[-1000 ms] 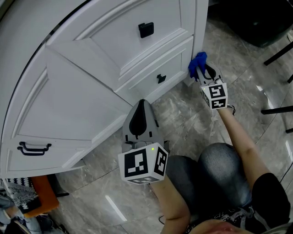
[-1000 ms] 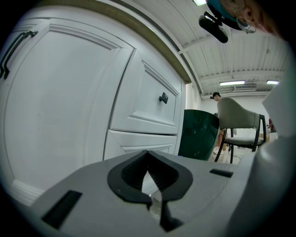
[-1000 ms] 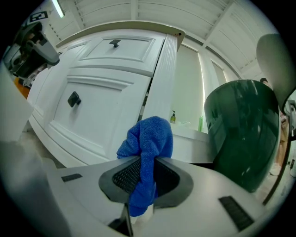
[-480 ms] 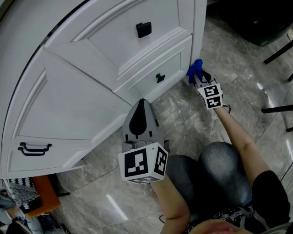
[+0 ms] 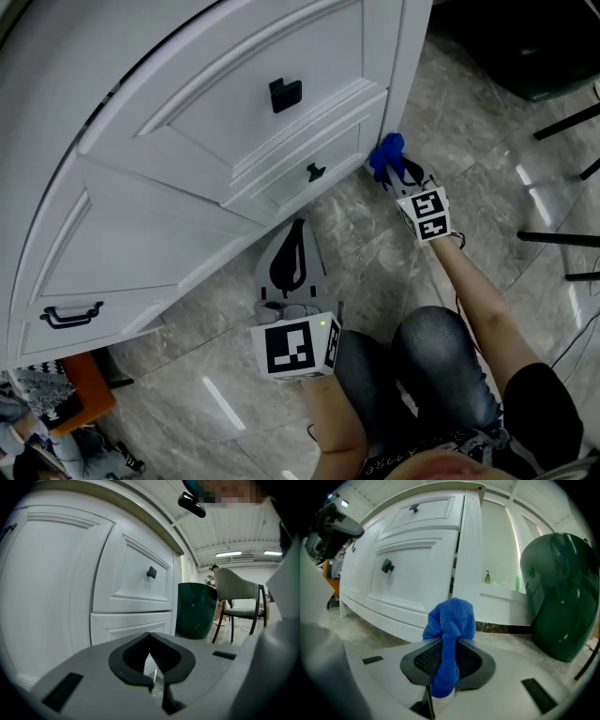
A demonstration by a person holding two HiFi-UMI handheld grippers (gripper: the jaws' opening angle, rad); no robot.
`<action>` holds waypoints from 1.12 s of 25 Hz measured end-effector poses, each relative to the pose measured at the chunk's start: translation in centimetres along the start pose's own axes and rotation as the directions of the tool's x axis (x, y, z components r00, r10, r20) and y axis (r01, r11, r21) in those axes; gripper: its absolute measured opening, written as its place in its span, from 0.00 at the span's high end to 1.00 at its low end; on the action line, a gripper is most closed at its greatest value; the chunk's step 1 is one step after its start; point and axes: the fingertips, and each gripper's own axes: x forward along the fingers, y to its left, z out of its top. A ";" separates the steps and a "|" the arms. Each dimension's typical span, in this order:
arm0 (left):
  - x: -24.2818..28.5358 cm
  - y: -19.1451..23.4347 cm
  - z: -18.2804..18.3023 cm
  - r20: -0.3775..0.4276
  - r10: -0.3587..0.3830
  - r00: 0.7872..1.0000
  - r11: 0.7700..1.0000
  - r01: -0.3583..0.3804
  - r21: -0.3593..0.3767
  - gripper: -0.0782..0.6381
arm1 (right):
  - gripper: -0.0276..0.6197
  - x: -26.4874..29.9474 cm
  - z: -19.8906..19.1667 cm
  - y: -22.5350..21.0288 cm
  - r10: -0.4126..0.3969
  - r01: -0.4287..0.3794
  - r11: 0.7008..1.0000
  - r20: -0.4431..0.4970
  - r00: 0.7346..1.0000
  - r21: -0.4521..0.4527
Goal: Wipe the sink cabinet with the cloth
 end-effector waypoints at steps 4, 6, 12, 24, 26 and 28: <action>0.8 0.2 1.5 0.031 0.062 0.998 0.998 -0.063 0.022 0.88 | 0.83 -5.0 4.8 2.1 0.098 -0.103 0.992 0.063 0.993 0.079; 1.3 -0.3 1.9 0.039 0.062 0.997 0.998 -0.063 0.015 0.88 | 0.83 -8.3 7.7 3.0 0.142 -0.153 0.977 0.080 0.987 0.151; -1.9 -4.9 3.9 -0.110 -0.006 0.994 0.999 0.001 -0.046 0.88 | 0.83 -18.6 16.8 5.1 0.212 -0.217 0.914 0.053 0.976 0.342; -13.1 -13.0 29.7 -0.096 -0.059 0.994 0.988 0.044 -0.150 0.88 | 0.83 -36.5 36.5 3.8 0.364 -0.298 0.861 -0.091 0.927 0.411; -14.9 -13.9 34.7 -0.107 -0.052 0.993 0.990 0.037 -0.136 0.88 | 0.83 -39.1 41.0 2.8 0.391 -0.324 0.852 -0.088 0.916 0.410; -16.3 -14.8 39.6 -0.101 -0.028 0.994 0.991 0.014 -0.137 0.88 | 0.83 -41.2 45.6 1.5 0.412 -0.352 0.847 -0.075 0.908 0.398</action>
